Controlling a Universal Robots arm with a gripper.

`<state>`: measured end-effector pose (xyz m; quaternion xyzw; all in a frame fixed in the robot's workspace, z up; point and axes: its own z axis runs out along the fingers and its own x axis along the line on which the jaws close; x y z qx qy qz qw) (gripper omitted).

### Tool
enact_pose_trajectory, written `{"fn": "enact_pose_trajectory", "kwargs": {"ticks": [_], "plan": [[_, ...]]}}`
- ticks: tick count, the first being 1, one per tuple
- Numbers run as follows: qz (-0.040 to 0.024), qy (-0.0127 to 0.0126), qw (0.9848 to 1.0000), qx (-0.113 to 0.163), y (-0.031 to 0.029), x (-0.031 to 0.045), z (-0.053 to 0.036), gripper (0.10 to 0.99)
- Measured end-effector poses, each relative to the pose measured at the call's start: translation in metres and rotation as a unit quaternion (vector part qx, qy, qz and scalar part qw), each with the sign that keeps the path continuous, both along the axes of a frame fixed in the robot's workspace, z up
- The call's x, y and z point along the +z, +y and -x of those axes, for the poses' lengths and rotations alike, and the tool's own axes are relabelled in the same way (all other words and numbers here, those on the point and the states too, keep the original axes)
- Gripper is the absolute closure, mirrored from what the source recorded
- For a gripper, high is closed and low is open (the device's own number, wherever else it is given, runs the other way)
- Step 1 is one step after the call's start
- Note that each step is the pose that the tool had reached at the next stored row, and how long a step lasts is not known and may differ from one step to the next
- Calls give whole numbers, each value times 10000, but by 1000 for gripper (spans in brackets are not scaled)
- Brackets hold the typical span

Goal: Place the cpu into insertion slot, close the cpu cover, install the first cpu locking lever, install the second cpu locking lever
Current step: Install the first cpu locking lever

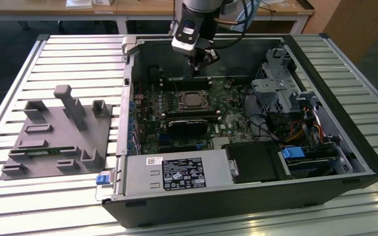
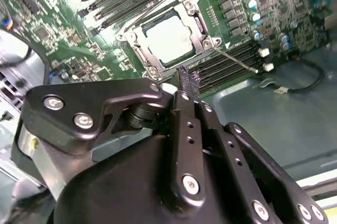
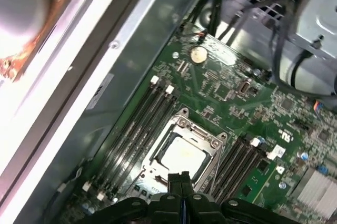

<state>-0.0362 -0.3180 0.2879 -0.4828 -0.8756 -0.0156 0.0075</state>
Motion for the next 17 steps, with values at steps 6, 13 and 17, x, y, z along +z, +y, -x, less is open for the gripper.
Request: {"fn": "enact_pose_trajectory", "kwargs": {"ticks": [6, 13, 17], "plan": [[0, 0, 9985, 541, 0, -3, 0, 973], [0, 0, 9931, 1177, 0, -5, 0, 973], [0, 0, 9881, 1535, 0, -6, 0, 973]]}}
